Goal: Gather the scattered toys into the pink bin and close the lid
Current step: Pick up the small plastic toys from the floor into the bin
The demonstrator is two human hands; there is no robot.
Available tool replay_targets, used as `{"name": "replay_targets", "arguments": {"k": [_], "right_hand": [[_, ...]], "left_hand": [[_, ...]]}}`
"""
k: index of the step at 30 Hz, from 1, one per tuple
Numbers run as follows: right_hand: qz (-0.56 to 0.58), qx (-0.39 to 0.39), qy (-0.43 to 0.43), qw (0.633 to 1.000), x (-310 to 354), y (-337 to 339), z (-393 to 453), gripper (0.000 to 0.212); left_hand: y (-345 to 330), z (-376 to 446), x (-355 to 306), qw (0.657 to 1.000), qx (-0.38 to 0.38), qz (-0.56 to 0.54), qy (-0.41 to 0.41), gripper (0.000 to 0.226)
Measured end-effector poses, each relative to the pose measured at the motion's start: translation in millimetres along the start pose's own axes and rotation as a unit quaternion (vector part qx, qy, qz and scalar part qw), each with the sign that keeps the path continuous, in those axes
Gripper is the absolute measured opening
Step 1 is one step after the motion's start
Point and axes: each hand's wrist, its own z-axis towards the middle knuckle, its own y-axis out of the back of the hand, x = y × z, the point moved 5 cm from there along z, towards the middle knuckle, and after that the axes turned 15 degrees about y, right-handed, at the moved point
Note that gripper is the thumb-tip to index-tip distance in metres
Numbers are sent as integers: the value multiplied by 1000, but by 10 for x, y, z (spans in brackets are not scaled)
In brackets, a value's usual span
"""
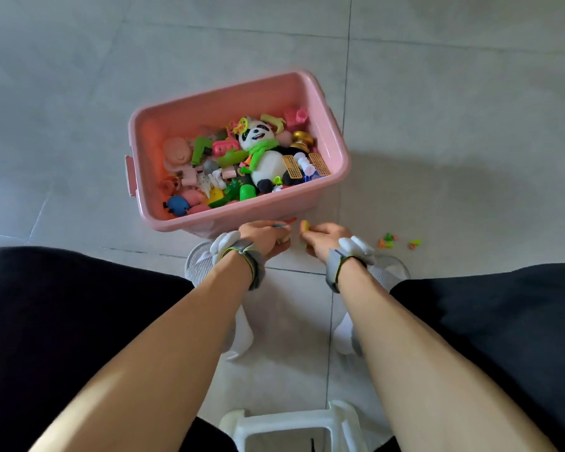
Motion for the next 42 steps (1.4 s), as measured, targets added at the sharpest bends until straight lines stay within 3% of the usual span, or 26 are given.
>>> {"name": "replay_targets", "arguments": {"k": [7,12,14,17,21,23,28,34,37,42], "right_hand": [[-29,18,82,996,637,320,-107,22],[-36,28,114,992,1191,538,-67,10],[-39,47,121,991,1385,560,-32,8],[-62,58,139,987,1681,595,84,41],[-77,93,135,983,1935,603,313,29],[-97,85,131,983,1941,613,395,44],[-134,91,117,980,1962,476,840,62],[-124,83,109,983,2092,404,1269,49],[-143,80,102,981,2084,414,1392,47],[-156,84,90,980,2005,439,1507,43]], "left_hand": [[-75,-408,-344,998,31,40,-33,8],[-92,-749,-783,982,7,149,-114,8],[-105,-878,-978,968,-16,206,-143,12],[-142,-961,-1306,942,-33,283,-177,13],[-182,-941,-1662,871,-90,424,-232,2],[-167,-914,-1736,860,-100,438,-240,6],[-193,-553,-1915,902,-88,393,-154,26],[-441,-320,-2074,917,-68,365,-143,33],[-494,-263,-2128,938,-39,330,-100,32],[-521,-113,-2223,963,-56,257,-60,27]]}}
